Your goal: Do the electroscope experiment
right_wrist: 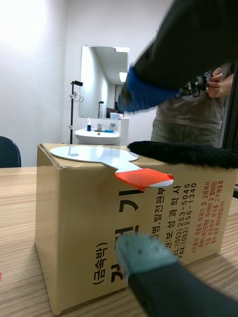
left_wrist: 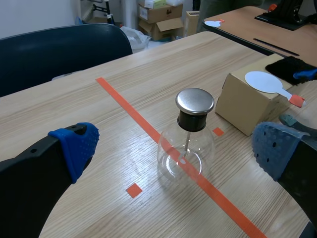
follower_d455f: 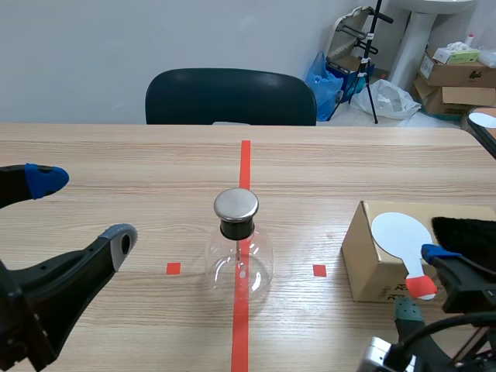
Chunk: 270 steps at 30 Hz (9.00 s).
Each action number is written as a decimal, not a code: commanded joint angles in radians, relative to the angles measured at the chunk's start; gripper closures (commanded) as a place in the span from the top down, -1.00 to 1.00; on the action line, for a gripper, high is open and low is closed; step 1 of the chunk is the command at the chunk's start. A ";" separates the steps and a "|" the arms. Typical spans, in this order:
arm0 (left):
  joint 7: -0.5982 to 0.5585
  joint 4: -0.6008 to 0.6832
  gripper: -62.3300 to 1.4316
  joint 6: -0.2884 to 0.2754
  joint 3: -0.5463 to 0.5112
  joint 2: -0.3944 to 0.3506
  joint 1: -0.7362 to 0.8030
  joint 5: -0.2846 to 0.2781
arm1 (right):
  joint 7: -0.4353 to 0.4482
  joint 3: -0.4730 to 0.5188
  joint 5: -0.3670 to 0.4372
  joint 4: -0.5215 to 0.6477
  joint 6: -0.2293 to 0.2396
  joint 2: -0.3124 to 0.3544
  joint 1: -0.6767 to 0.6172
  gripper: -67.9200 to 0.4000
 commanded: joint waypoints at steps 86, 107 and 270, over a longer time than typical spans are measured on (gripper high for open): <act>-0.014 0.018 1.00 -0.001 0.001 0.003 -0.003 -0.009 | -0.015 0.008 0.000 0.020 -0.016 0.005 0.003 -0.96; -0.014 0.018 1.00 -0.001 0.001 0.003 -0.003 -0.009 | -0.015 0.008 0.000 0.020 -0.016 0.005 0.003 -0.96; -0.373 -0.913 -0.87 -0.164 0.746 -0.028 -0.848 0.280 | -0.550 -0.463 -0.254 0.238 0.117 0.141 0.238 -0.96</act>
